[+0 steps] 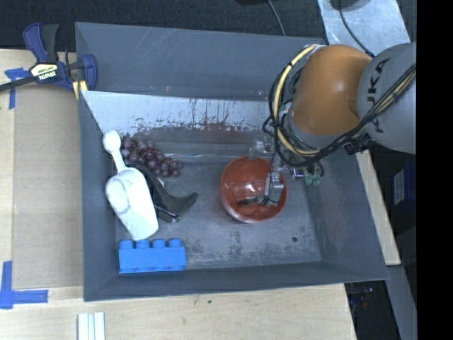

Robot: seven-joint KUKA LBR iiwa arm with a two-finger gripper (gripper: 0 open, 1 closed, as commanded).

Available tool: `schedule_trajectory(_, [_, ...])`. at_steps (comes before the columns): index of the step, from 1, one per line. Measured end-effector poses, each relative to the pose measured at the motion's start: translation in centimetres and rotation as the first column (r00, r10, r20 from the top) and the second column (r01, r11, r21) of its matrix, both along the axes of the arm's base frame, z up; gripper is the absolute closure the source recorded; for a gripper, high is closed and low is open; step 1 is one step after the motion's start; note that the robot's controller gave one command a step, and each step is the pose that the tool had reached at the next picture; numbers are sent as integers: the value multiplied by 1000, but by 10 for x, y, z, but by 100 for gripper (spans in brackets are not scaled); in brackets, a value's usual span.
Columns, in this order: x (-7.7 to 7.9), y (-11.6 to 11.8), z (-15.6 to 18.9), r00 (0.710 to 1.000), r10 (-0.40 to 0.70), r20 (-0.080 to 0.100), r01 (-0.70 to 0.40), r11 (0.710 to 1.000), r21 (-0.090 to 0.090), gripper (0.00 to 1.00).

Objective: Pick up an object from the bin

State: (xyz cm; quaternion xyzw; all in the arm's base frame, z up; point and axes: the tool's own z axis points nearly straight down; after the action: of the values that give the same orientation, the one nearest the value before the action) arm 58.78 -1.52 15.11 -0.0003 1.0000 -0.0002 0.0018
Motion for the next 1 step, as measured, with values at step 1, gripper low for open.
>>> schedule_trajectory(1, [0, 0, 0, 1000, 0, 0, 0, 1000, 0, 0])
